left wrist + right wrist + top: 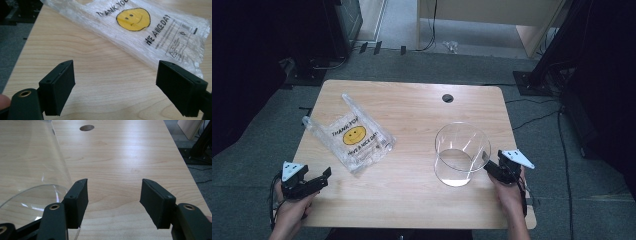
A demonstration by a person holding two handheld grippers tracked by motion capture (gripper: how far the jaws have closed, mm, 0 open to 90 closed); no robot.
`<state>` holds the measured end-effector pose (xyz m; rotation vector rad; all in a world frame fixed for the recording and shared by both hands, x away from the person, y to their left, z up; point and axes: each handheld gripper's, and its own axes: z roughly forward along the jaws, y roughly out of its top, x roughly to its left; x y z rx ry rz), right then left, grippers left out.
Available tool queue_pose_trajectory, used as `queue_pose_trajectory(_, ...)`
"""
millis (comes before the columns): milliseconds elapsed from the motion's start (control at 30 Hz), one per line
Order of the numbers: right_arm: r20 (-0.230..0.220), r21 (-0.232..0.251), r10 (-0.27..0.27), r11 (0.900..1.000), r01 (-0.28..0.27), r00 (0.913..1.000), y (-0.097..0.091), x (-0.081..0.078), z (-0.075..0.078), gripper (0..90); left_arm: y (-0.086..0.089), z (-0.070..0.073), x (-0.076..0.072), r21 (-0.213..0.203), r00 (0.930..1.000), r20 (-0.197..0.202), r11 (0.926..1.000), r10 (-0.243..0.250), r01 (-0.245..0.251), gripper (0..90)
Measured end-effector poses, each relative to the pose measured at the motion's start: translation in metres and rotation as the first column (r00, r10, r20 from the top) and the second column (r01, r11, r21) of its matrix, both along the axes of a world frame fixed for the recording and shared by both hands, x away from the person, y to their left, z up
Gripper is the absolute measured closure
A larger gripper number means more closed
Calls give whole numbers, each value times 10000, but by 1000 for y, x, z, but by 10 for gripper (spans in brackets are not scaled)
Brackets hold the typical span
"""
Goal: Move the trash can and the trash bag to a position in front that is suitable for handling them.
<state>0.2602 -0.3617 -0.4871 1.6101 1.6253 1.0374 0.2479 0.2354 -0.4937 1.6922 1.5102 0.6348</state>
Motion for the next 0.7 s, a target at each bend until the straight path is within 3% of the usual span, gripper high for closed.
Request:
queue_pose_trajectory(33, 79, 48, 54, 10000, -54, 10000, 0, 1, 0, 392, -3, 2, 2, -165, 9999, -144, 9999, 9, -12, 148)
queue_pose_trajectory(133, 189, 162, 350, 9992, -353, 9992, 1, 0, 1, 393, -7, 3, 3, -184, 9999, -88, 9998, -50, 48, 148)
queue_pose_trajectory(500, 392, -469, 1257, 9912, -1238, 9913, 17, -5, 6, 400, -23, 6, 7, -215, 9994, -104, 9992, -330, 327, 167)
queue_pose_trajectory(633, 469, -652, 1684, 9841, -1652, 9846, 25, -8, 8, 399, -30, 7, 7, 283, 9987, -2, 9984, -500, 500, 167)
queue_pose_trajectory(700, 488, -702, 1927, 9794, -1891, 9800, 30, -9, 9, 399, -32, 8, 7, 292, 9986, -15, 9981, -536, 536, 167)
